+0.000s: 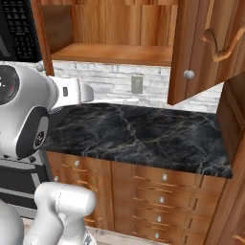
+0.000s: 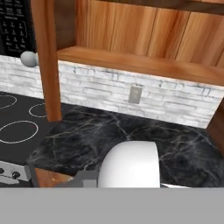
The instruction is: Open the cabinet and move the ladle to the pot. Then close the cabinet.
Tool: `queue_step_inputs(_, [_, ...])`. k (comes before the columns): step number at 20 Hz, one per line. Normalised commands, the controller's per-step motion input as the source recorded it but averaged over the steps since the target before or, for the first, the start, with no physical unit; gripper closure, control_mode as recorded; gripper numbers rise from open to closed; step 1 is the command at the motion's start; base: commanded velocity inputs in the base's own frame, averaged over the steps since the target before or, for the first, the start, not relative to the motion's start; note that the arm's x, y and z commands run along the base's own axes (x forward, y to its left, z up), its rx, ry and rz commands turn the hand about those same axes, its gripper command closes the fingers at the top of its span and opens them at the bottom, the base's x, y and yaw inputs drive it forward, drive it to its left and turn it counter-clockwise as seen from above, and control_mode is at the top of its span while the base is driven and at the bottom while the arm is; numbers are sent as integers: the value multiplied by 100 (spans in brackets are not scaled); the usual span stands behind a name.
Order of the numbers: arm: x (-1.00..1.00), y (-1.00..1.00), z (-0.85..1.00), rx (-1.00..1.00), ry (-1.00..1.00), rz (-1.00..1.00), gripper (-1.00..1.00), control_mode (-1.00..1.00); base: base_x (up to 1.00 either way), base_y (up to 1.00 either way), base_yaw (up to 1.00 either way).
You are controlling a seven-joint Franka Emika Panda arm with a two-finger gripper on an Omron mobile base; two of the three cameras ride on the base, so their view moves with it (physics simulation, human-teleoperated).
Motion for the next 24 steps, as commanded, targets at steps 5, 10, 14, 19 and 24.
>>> queue_step_inputs(5, [0, 0, 0, 0, 0, 0, 100, 100, -27, 73, 1])
queue_step_inputs(10, [0, 0, 0, 0, 0, 0, 100, 100, -25, 89, 4])
queue_step_inputs(14, [0, 0, 0, 0, 0, 0, 100, 100, -11, 88, 6])
queue_step_inputs(19, [0, 0, 0, 0, 0, 0, 100, 100, -1, 88, 7])
queue_step_inputs(24, [0, 0, 0, 0, 0, 0, 100, 100, 0, 81, 7])
